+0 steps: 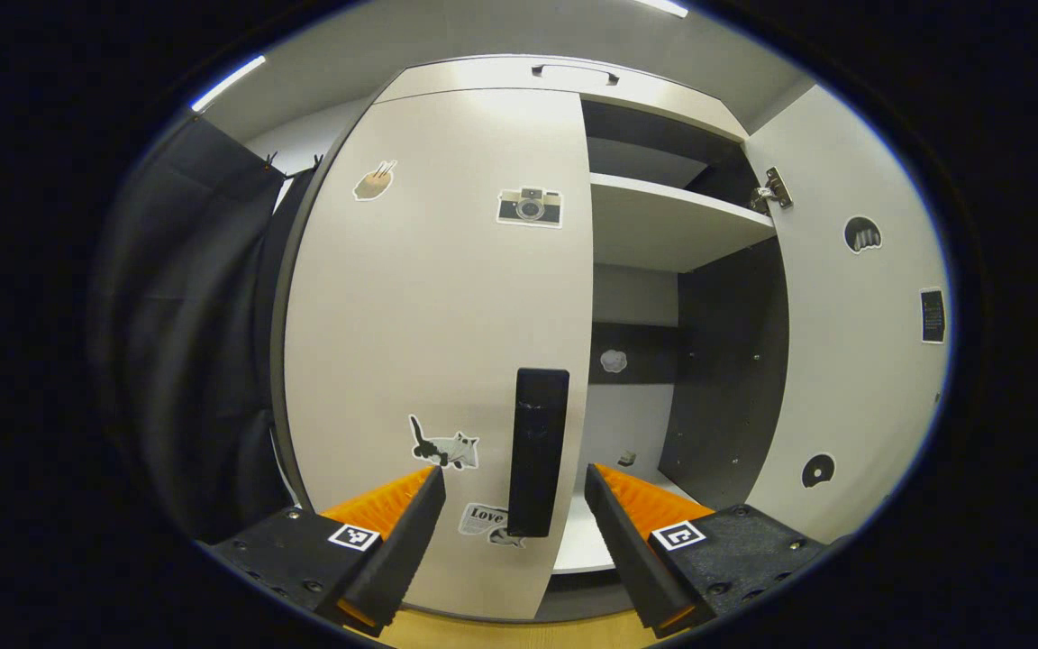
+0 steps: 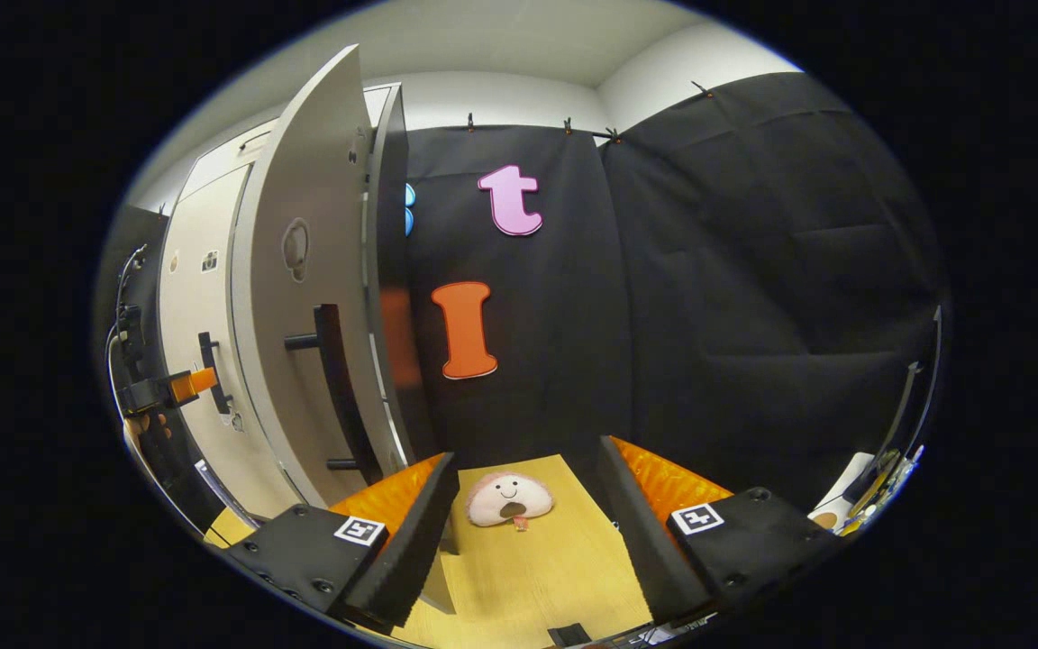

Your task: Open the right door of the double-door shoe cabinet with the right hand, and open the left door with the left hand.

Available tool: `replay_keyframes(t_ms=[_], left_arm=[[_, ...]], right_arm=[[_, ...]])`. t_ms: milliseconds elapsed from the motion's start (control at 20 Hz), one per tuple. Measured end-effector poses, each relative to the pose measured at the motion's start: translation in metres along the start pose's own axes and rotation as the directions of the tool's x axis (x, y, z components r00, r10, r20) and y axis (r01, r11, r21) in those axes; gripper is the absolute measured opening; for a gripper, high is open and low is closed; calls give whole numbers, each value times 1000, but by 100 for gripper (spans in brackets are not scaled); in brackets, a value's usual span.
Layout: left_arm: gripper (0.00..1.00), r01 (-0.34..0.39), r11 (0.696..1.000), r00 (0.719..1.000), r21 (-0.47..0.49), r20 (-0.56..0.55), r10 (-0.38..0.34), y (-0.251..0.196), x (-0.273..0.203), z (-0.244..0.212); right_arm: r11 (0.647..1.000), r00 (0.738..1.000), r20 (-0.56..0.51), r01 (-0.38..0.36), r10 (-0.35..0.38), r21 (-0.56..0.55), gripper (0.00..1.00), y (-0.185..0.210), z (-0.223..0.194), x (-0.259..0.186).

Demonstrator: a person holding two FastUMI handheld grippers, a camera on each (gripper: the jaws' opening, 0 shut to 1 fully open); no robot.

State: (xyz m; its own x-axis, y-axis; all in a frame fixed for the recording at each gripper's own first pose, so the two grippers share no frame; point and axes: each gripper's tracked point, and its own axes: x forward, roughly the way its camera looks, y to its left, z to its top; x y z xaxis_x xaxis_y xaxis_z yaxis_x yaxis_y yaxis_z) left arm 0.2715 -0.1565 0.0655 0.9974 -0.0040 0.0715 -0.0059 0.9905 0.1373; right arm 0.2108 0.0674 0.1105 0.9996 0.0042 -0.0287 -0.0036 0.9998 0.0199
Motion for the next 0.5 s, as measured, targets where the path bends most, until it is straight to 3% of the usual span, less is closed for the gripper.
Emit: replay_keyframes(t_ms=[200,250,300,500], left_arm=[[94,-4,1000,1000,23,-17,4,-1,20,-6],[94,-7,1000,1000,29,-17,8,-1,26,-6],[94,-2,1000,1000,30,-20,2,-2,30,-6],[87,26,1000,999,-8,-44,-27,-11,42,-13]], right_arm=[[1000,1000,17,-9,9,0,99,-1,5,4],[1000,1000,19,-11,11,1,89,-1,5,5],[1000,1000,17,-15,15,1,98,-1,6,5],[1000,999,23,-23,23,3,98,0,8,7]])
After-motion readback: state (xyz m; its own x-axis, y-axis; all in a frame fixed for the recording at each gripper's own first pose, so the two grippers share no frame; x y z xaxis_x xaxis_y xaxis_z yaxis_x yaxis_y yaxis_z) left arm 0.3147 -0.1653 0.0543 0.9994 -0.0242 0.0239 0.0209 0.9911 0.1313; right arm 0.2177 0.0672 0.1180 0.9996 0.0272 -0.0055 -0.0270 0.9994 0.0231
